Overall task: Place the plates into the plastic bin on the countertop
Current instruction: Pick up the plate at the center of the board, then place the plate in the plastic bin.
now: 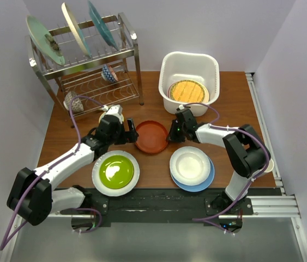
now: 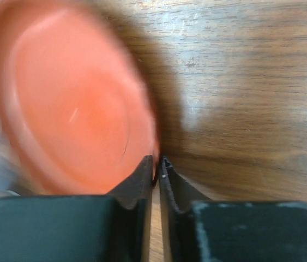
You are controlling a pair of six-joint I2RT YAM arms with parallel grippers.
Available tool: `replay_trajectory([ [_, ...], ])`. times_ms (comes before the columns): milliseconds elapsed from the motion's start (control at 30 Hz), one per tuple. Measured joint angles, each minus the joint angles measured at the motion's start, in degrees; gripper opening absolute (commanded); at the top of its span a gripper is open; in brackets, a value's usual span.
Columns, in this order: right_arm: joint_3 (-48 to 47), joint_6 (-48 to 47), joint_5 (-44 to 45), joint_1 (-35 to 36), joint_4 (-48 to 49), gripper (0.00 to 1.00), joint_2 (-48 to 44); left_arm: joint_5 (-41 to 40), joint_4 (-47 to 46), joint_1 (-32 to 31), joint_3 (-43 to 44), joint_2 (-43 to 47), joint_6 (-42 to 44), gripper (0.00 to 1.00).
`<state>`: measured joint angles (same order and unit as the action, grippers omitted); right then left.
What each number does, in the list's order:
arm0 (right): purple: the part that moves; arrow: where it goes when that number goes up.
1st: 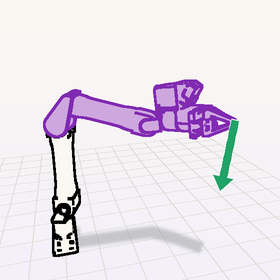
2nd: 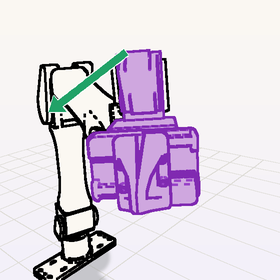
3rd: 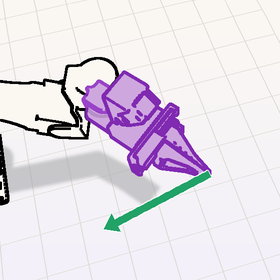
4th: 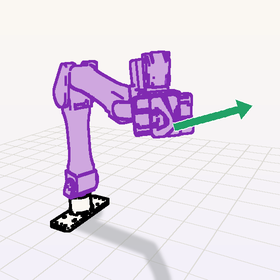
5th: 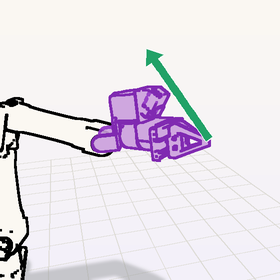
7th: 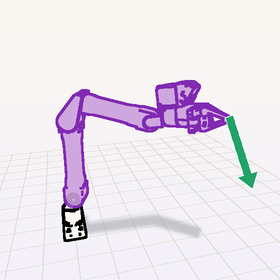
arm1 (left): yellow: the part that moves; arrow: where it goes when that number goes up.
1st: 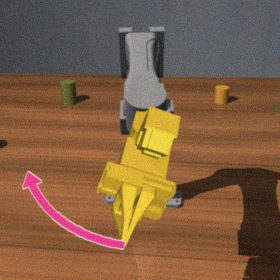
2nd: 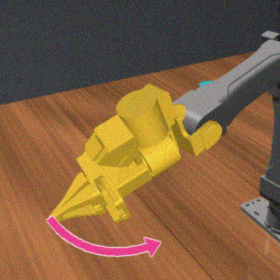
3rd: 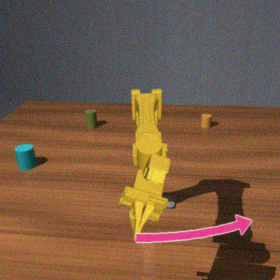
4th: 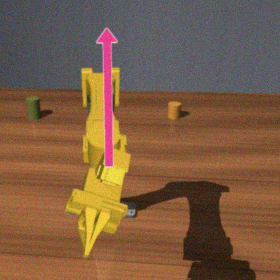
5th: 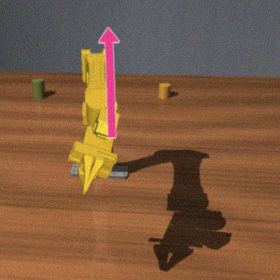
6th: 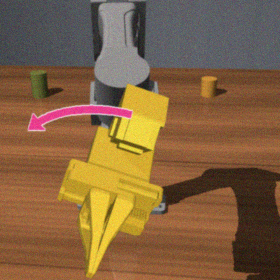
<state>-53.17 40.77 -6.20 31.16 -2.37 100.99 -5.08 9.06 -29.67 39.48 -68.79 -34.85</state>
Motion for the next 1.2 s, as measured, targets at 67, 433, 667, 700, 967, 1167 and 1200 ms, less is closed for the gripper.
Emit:
replay_trajectory([
  [67,0.09,0.0,0.31,0.0,0.09,0.0,0.0,-0.02,0.37,0.0,0.0,-0.04,0.15,1.0],
  [433,0.15,-0.15,1.22,0.04,-1.36,0.0,-1.6,-0.04,1.44,0.0,0.0,-0.33,0.2,1.0],
  [667,0.13,-0.39,2.25,0.04,-3.67,0.0,-4.87,-1.29,2.38,0.0,0.0,-0.02,0.17,1.0],
  [700,0.13,-0.48,2.29,0.04,-4.09,0.0,-5.55,-1.57,2.6,0.0,0.0,0.2,0.15,1.0],
  [967,-2.75,-1.92,4.39,0.04,-8.85,0.0,-12.46,-2.64,2.64,0.0,0.0,1.16,0.04,1.0],
  [1167,-7.17,-3.89,7.48,0.0,-12.15,0.0,-15.08,-2.67,2.64,0.02,-0.04,1.44,0.02,1.0],
  [1200,-8.11,-4.35,8.31,0.0,-12.87,0.0,-15.08,-2.69,2.64,0.02,-0.04,1.57,0.02,1.0],
])
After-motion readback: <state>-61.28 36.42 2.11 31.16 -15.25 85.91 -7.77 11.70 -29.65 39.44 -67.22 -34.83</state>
